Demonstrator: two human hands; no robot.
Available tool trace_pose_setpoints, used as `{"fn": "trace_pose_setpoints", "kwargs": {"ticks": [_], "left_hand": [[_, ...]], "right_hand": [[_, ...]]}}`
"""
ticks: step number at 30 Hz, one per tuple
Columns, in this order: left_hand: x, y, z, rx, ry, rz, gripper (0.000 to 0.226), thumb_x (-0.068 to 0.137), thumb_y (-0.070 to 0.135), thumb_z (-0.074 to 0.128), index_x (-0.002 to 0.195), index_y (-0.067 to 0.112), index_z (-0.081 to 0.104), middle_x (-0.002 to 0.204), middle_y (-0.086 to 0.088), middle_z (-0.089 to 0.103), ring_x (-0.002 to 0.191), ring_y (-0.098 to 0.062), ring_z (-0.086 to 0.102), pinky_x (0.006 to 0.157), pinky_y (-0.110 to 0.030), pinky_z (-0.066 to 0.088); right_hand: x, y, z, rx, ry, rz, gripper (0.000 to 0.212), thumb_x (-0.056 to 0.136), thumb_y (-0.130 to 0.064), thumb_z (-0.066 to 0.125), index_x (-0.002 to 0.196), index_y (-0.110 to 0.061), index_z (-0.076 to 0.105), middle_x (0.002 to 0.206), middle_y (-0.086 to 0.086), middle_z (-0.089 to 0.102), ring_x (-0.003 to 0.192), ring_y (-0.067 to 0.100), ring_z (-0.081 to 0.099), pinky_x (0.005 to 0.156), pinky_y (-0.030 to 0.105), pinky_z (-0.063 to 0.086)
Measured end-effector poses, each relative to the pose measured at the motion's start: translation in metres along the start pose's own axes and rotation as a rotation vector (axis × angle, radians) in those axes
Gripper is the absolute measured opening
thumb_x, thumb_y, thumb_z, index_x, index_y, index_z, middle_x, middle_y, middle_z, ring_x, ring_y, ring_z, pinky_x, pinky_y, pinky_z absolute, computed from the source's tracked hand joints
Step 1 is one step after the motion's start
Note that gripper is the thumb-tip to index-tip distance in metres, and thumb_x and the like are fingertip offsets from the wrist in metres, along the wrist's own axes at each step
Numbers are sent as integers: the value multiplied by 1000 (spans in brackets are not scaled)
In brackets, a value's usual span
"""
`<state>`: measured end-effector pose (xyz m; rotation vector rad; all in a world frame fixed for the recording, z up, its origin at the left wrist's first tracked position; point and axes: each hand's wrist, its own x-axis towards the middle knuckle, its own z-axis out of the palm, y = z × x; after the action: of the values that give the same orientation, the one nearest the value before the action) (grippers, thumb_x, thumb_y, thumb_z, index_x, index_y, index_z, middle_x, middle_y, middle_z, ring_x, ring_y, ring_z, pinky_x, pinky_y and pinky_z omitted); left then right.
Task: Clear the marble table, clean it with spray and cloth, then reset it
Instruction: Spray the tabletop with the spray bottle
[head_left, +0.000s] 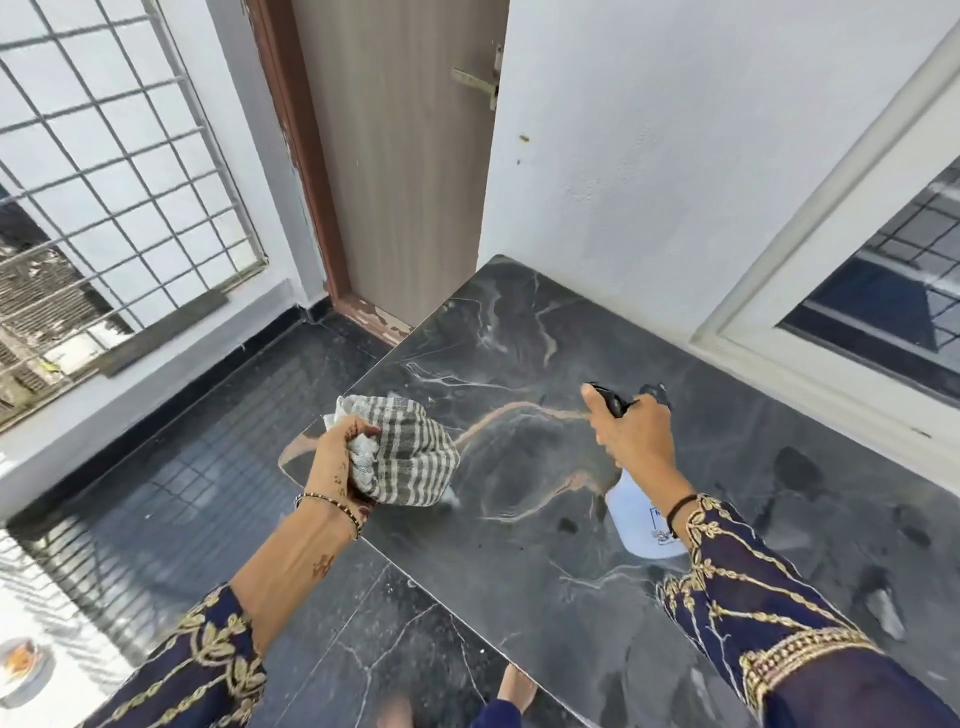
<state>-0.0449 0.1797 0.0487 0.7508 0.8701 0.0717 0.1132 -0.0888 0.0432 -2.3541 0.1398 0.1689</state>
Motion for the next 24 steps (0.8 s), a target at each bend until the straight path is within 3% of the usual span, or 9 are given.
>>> {"fn": "trace_pose_setpoints", "kwargs": {"ticks": [2, 5, 6, 8, 10, 13, 17, 21, 24], "left_hand": [[7, -3, 15, 10, -9, 6, 10, 77, 16, 53, 85, 14, 60, 91, -10, 67, 81, -30, 66, 78, -43, 57], [17, -9, 34, 4, -39, 1, 23, 75, 18, 53, 96, 12, 63, 105, -17, 68, 96, -35, 65, 93, -57, 49], [21, -10, 42, 11, -43, 3, 19, 77, 17, 52, 90, 11, 65, 102, -16, 69, 93, -34, 67, 90, -58, 51], [28, -15, 57, 1, -62, -5, 29, 83, 16, 47, 65, 11, 69, 78, -10, 73, 69, -29, 71, 65, -45, 60], [32, -19, 69, -25, -62, -6, 34, 86, 17, 45, 62, 12, 69, 74, -10, 71, 65, -27, 70, 57, -37, 59], [40, -27, 86, -57, -67, 6, 14, 84, 18, 50, 91, 12, 60, 97, -15, 62, 88, -34, 63, 75, -44, 57], [46, -38, 101, -58, -69, 0, 18, 76, 16, 55, 92, 11, 61, 98, -16, 63, 84, -34, 64, 81, -46, 55], [45, -49, 108, -77, -34, 27, 28, 76, 14, 54, 103, 11, 61, 117, -23, 62, 110, -42, 61, 99, -63, 43], [36, -53, 112, -73, -43, 28, 19, 80, 11, 51, 93, 11, 66, 115, -22, 63, 107, -40, 60, 102, -62, 41]], "right_hand": [[17, -8, -10, 80, -8, 17, 61, 86, -62, 65, 65, -5, 68, 64, 12, 74, 45, 27, 62, 49, 32, 53], [49, -7, -19, 51, -39, -2, 59, 89, -60, 63, 65, -6, 68, 59, 11, 73, 43, 25, 65, 56, 36, 57], [62, -6, -22, 35, -40, -6, 60, 89, -62, 62, 64, -8, 68, 58, 10, 73, 44, 26, 67, 59, 39, 59], [86, 0, -26, 46, -11, 17, 62, 87, -65, 61, 62, -8, 69, 56, 7, 72, 45, 27, 66, 58, 43, 61], [112, 10, -29, 36, 23, 14, 68, 81, -74, 57, 63, -9, 69, 60, 8, 72, 52, 29, 68, 56, 44, 62], [134, 14, -42, 31, 30, 33, 67, 80, -75, 57, 71, -9, 68, 67, 10, 72, 60, 29, 70, 56, 43, 62], [149, 17, -64, 154, 90, 76, 49, 92, -53, 64, 72, -7, 67, 65, 10, 74, 45, 22, 67, 53, 39, 61], [163, 48, -81, 97, 145, 96, 65, 84, -70, 57, 76, -6, 69, 62, 5, 73, 53, 26, 70, 59, 47, 63], [168, 77, -91, 67, 170, 143, 80, 74, -83, 51, 80, -6, 69, 70, 9, 72, 59, 31, 70, 58, 48, 62]]}}
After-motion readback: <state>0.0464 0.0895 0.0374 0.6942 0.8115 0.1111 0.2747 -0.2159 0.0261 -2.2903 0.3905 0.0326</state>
